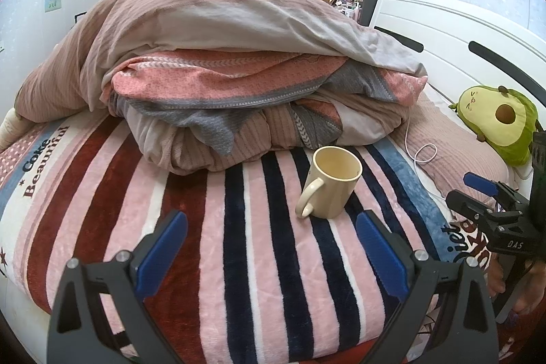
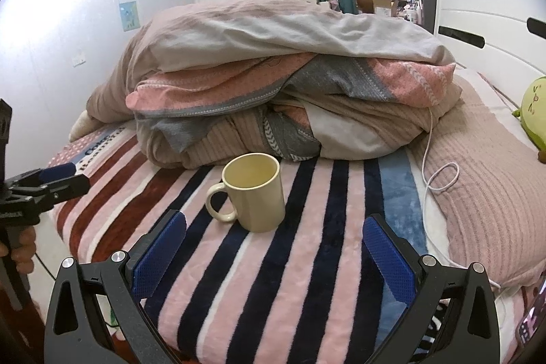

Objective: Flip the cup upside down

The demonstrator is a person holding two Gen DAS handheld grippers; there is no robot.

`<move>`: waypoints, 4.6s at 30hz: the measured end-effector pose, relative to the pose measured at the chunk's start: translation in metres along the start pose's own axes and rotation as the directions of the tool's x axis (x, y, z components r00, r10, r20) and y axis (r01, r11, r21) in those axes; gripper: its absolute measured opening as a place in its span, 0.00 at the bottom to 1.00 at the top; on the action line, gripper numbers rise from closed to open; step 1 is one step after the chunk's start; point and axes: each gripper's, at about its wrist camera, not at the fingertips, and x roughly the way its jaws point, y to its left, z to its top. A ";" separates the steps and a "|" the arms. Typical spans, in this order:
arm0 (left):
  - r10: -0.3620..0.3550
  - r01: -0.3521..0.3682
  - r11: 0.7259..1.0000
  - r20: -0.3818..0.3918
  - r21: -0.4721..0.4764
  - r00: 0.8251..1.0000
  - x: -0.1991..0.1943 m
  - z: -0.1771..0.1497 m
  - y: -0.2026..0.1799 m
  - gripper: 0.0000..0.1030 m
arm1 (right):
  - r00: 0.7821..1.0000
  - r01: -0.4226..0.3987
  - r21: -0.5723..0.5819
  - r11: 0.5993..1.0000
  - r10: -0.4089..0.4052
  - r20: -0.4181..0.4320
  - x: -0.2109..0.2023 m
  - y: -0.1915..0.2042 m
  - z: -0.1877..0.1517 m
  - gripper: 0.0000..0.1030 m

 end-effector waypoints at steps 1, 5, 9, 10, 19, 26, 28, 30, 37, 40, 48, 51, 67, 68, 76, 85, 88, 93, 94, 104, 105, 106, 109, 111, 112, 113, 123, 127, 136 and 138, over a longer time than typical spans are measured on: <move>0.000 0.000 1.000 0.001 0.001 1.000 0.000 0.000 -0.002 0.96 | 1.000 0.001 -0.002 1.000 -0.001 -0.002 0.001 0.000 0.000 1.00; 0.001 -0.001 1.000 -0.005 0.004 1.000 0.005 -0.001 0.000 0.96 | 1.000 -0.004 -0.008 1.000 0.004 -0.014 0.010 0.001 0.000 1.00; 0.009 -0.009 1.000 -0.016 0.007 1.000 0.016 -0.001 0.003 0.96 | 1.000 -0.018 -0.026 0.999 0.017 -0.023 0.024 0.000 -0.005 1.00; 0.017 -0.017 1.000 -0.023 0.007 1.000 0.022 0.000 0.004 0.96 | 0.999 -0.029 -0.027 0.999 0.028 -0.030 0.032 -0.001 -0.005 1.00; 0.009 -0.010 1.000 -0.065 -0.010 0.998 0.064 0.004 0.026 0.96 | 0.985 -0.135 -0.076 0.988 0.126 -0.122 0.150 0.001 -0.006 0.95; 0.000 -0.002 1.000 -0.095 -0.018 0.996 0.083 0.000 0.037 0.96 | 0.961 -0.221 -0.079 0.972 0.203 -0.190 0.215 0.005 -0.006 0.87; -0.002 -0.001 1.000 -0.102 -0.026 0.995 0.086 -0.002 0.040 0.96 | 0.961 -0.218 -0.098 0.971 0.196 -0.194 0.221 0.008 -0.005 0.82; -0.004 0.000 1.000 -0.107 -0.031 0.994 0.087 -0.003 0.042 0.96 | 0.968 -0.195 -0.134 0.972 0.169 -0.183 0.225 0.012 -0.001 0.81; -0.066 0.063 0.998 -0.119 -0.026 0.991 0.077 -0.010 0.034 0.96 | 0.966 -0.209 -0.175 0.962 0.175 -0.191 0.194 0.022 -0.011 0.80; -0.127 0.126 0.992 -0.128 -0.021 0.984 0.067 -0.018 0.021 0.96 | 0.960 -0.231 -0.204 0.951 0.188 -0.209 0.165 0.034 -0.022 0.80; -0.229 0.233 0.972 -0.148 0.011 0.962 0.049 -0.034 -0.011 0.96 | 0.932 -0.254 -0.207 0.945 0.182 -0.314 0.103 0.041 -0.050 0.80; -0.221 0.224 0.975 -0.149 0.006 0.964 0.047 -0.036 -0.008 0.96 | 0.925 -0.253 -0.220 0.942 0.169 -0.342 0.104 0.046 -0.055 0.80; -0.066 0.062 0.998 -0.159 -0.030 0.985 0.053 -0.041 0.070 0.96 | 0.899 -0.366 -0.232 0.901 0.277 -0.340 0.162 0.101 -0.046 0.80; -0.065 0.060 0.998 -0.158 -0.036 0.985 0.053 -0.040 0.073 0.96 | 0.894 -0.376 -0.229 0.898 0.287 -0.343 0.165 0.103 -0.045 0.80; -0.097 0.099 0.995 -0.139 0.006 0.986 0.056 -0.028 0.072 0.96 | 0.893 -0.419 -0.291 0.860 0.333 -0.303 0.173 0.129 -0.053 0.80; -0.257 0.294 0.925 -0.174 0.240 0.951 0.083 0.013 0.036 0.96 | 0.837 -0.522 -0.155 0.839 0.469 -0.281 0.159 0.118 -0.063 0.89; -0.336 0.415 0.853 -0.276 0.317 0.901 0.107 0.019 0.014 0.96 | 0.850 -0.499 -0.132 0.857 0.454 -0.266 0.152 0.113 -0.075 0.89; -0.407 0.563 0.752 -0.431 0.342 0.805 0.136 0.013 -0.006 0.95 | 0.869 -0.460 -0.083 0.884 0.429 -0.249 0.147 0.113 -0.095 0.89; -0.416 0.587 0.736 -0.459 0.337 0.785 0.140 0.011 -0.007 0.95 | 0.879 -0.437 -0.094 0.895 0.403 -0.254 0.149 0.117 -0.098 0.89; -0.422 0.683 0.641 -0.583 0.349 0.694 0.143 -0.008 -0.002 0.94 | 0.922 -0.340 -0.158 0.927 0.296 -0.251 0.146 0.119 -0.098 0.97; -0.407 0.677 0.636 -0.585 0.370 0.702 0.141 -0.010 -0.002 0.94 | 0.923 -0.335 -0.160 0.928 0.290 -0.253 0.146 0.120 -0.097 0.98; -0.395 0.671 0.634 -0.585 0.385 0.709 0.140 -0.011 -0.002 0.94 | 0.925 -0.327 -0.163 0.931 0.281 -0.256 0.148 0.119 -0.096 1.00; -0.353 0.635 0.647 -0.571 0.422 0.741 0.138 -0.013 0.001 0.94 | 0.935 -0.294 -0.171 0.940 0.245 -0.258 0.146 0.112 -0.091 1.00; -0.351 0.625 0.660 -0.564 0.417 0.747 0.136 -0.012 0.006 0.94 | 0.945 -0.255 -0.185 0.949 0.205 -0.254 0.148 0.109 -0.089 1.00; -0.353 0.625 0.662 -0.563 0.414 0.747 0.135 -0.012 0.010 0.94 | 0.951 -0.231 -0.186 0.955 0.181 -0.252 0.153 0.103 -0.086 1.00; -0.356 0.624 0.664 -0.560 0.412 0.748 0.133 -0.012 0.012 0.94 | 0.954 -0.207 -0.185 0.961 0.156 -0.254 0.156 0.102 -0.083 1.00; -0.358 0.573 0.761 -0.537 0.306 0.763 0.145 -0.011 0.028 0.94 | 0.959 -0.054 -0.138 0.989 0.013 -0.282 0.182 0.081 -0.059 1.00; -0.340 0.549 0.795 -0.559 0.257 0.756 0.157 -0.019 0.030 0.93 | 0.965 -0.070 -0.057 0.996 0.054 -0.255 0.164 0.059 -0.052 1.00; -0.265 0.497 0.839 -0.631 0.222 0.729 0.180 -0.042 0.023 0.92 | 0.731 -0.464 0.459 0.758 0.620 -0.285 0.199 0.040 -0.043 1.00; -0.254 0.489 0.841 -0.630 0.231 0.734 0.180 -0.044 0.021 0.92 | 0.703 -0.467 0.500 0.729 0.650 -0.291 0.208 0.042 -0.045 1.00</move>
